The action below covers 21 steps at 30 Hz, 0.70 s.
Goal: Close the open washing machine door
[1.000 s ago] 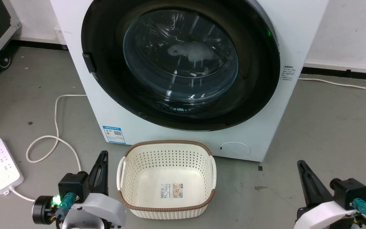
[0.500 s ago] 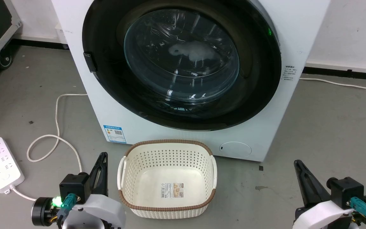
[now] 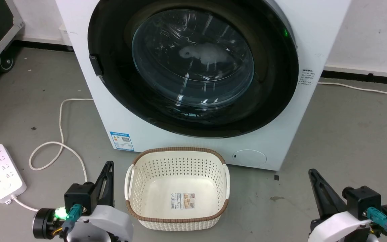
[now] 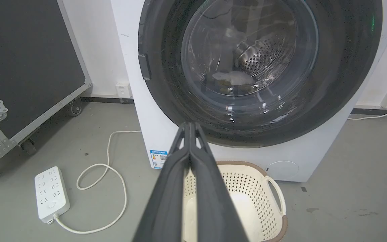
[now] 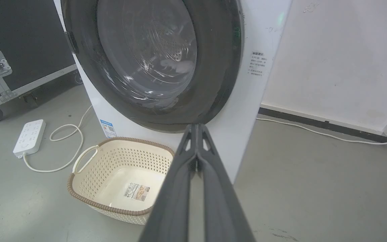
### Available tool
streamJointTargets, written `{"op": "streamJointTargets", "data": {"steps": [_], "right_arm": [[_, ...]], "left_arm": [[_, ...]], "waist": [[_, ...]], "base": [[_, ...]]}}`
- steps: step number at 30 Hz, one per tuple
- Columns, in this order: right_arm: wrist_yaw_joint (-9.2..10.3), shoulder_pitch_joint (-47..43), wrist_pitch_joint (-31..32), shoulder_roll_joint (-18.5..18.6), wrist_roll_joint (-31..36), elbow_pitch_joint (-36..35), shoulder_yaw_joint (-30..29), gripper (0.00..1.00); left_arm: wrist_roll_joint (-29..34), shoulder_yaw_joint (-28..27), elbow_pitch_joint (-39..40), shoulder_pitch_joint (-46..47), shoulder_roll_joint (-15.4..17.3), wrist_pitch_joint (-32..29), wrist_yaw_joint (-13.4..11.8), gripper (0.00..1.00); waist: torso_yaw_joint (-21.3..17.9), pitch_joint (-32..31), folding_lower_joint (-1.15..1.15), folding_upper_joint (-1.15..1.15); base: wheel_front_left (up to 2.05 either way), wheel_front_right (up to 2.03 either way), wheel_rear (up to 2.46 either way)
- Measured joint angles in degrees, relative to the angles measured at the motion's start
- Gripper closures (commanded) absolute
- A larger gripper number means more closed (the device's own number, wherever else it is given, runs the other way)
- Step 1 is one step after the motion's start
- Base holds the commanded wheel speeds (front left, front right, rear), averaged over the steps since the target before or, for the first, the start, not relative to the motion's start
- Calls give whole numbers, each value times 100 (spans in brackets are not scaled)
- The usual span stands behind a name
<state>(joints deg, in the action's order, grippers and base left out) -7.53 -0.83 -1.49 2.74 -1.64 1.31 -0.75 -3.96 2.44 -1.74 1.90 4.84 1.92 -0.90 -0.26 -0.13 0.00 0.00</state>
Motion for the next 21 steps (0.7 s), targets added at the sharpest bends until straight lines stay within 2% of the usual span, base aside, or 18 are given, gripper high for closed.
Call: {"op": "streamJointTargets", "data": {"steps": [21], "right_arm": [[0, 4, 146, 0, 121, -91, 68, 100]], "left_arm": [[355, -211, 134, -106, -186, -190, 57, 100]], "waist": [[25, 13, 0, 0]], "base": [[0, 0, 0]]}}
